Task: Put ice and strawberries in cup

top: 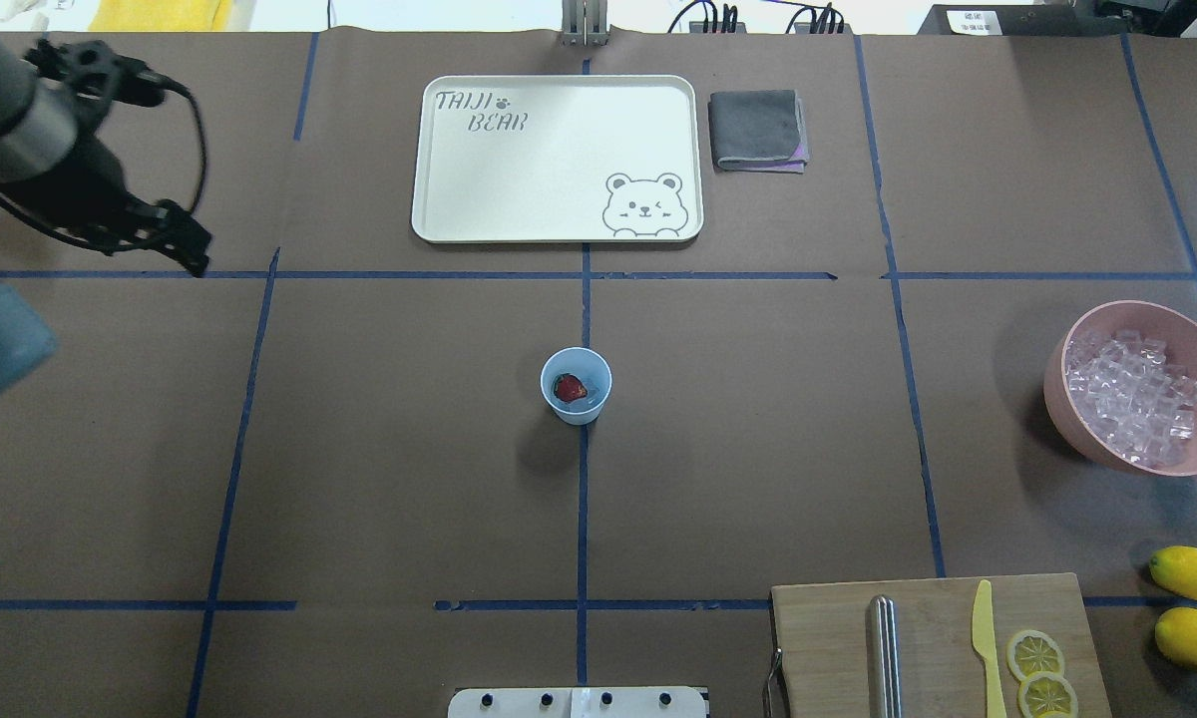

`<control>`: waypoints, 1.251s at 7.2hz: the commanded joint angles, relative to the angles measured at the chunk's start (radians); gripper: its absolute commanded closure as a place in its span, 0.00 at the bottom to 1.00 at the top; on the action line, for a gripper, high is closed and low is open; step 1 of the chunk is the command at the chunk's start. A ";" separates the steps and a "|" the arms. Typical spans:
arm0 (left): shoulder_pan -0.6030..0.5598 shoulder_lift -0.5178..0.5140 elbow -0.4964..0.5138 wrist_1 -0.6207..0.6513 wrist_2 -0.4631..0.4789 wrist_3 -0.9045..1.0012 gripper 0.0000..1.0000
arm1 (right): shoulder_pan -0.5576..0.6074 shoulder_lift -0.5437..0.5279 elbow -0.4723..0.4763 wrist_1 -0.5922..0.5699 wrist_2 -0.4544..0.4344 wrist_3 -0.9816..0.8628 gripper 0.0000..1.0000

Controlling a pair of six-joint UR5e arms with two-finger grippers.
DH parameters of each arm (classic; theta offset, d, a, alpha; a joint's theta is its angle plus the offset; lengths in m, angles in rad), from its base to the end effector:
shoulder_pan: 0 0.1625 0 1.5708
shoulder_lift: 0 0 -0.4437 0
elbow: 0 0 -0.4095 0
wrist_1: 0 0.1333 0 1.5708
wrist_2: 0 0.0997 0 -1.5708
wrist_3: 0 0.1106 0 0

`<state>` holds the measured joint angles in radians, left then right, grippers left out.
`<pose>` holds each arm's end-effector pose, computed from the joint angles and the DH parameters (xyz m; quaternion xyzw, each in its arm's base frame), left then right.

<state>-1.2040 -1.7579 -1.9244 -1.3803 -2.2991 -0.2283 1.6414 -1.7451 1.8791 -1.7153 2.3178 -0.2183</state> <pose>0.1435 -0.5400 0.4310 0.0528 0.3830 0.1256 0.9136 0.0882 -0.4226 0.6270 0.0477 -0.3618 -0.0668 0.9286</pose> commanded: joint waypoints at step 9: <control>-0.440 0.288 0.140 -0.005 -0.049 0.461 0.00 | 0.000 0.001 0.003 0.008 0.003 0.002 0.00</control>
<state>-1.6422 -1.4723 -1.7774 -1.3861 -2.3485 0.2346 1.6413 -1.7442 1.8816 -1.7073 2.3205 -0.2165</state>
